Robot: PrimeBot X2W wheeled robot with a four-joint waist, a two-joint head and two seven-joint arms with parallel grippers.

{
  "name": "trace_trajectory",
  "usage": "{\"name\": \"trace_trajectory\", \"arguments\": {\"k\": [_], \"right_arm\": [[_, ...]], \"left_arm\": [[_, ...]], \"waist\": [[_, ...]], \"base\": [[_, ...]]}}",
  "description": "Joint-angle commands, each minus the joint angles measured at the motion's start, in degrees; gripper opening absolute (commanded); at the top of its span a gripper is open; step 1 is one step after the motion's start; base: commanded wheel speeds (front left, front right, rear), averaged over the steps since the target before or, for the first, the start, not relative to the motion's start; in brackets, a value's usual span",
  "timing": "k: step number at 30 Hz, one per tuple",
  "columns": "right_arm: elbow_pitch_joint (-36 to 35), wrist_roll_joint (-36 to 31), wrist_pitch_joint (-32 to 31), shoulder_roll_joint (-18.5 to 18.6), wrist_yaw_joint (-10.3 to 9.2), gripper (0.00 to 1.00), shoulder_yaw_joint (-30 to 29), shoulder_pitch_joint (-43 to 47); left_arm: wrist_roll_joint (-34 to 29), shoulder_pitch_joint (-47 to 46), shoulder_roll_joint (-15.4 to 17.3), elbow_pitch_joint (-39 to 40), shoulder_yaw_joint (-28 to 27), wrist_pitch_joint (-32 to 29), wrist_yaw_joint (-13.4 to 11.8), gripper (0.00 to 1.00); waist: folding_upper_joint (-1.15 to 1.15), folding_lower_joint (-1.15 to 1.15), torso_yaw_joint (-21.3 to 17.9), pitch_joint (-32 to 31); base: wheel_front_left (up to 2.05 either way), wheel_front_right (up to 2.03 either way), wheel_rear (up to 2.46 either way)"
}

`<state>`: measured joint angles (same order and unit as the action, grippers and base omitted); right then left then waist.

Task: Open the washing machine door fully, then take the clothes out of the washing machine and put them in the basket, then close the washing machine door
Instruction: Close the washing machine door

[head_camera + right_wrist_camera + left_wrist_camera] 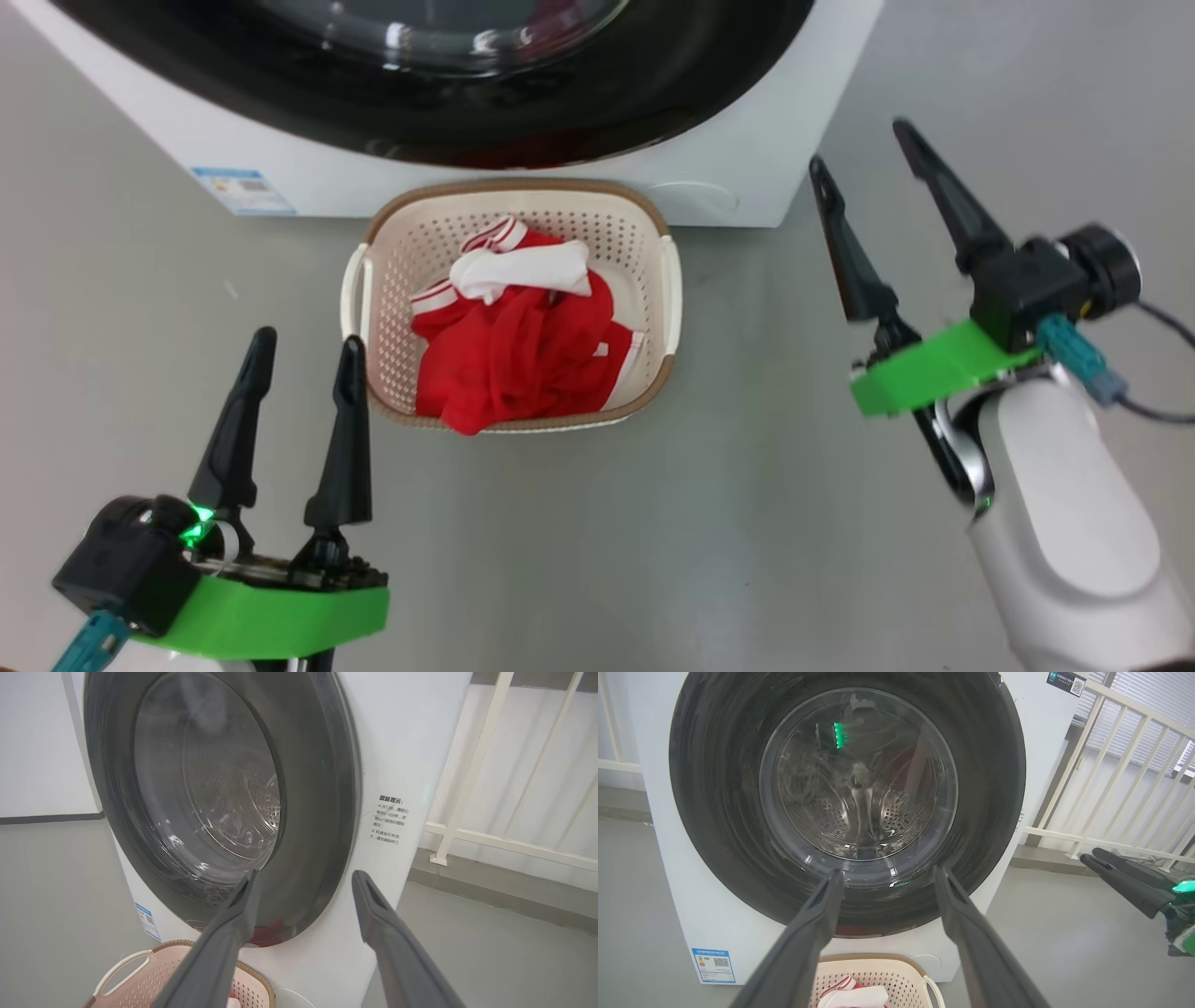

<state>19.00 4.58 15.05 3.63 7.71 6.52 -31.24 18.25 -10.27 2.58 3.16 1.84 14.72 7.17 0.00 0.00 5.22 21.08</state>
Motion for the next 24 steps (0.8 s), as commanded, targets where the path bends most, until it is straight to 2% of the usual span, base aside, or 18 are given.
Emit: {"name": "trace_trajectory", "arguments": {"k": [1,15,24], "right_arm": [[-2.35,0.88,-0.05,-0.75,-0.22,1.0,0.94,1.94],[-14.88,2.03,-0.05,-0.75,-0.22,1.0,-3.35,15.79],[-19.01,2.52,-0.05,-0.75,-0.22,1.0,-6.68,22.85]], "left_arm": [[-0.69,0.78,0.69,1.22,-2.02,0.28,0.32,1.0],[-3.96,3.54,0.57,0.88,-2.09,0.28,-0.01,1.0],[-6.08,6.48,0.53,0.53,-1.59,0.28,-1.11,1.0]], "waist": [[0.0,0.0,-1.39,-1.37],[0.0,0.0,-5.77,-7.37],[0.0,0.0,-7.1,-12.25]], "base": [[0.0,0.0,0.0],[0.0,0.0,0.0],[0.0,0.0,0.0]]}}
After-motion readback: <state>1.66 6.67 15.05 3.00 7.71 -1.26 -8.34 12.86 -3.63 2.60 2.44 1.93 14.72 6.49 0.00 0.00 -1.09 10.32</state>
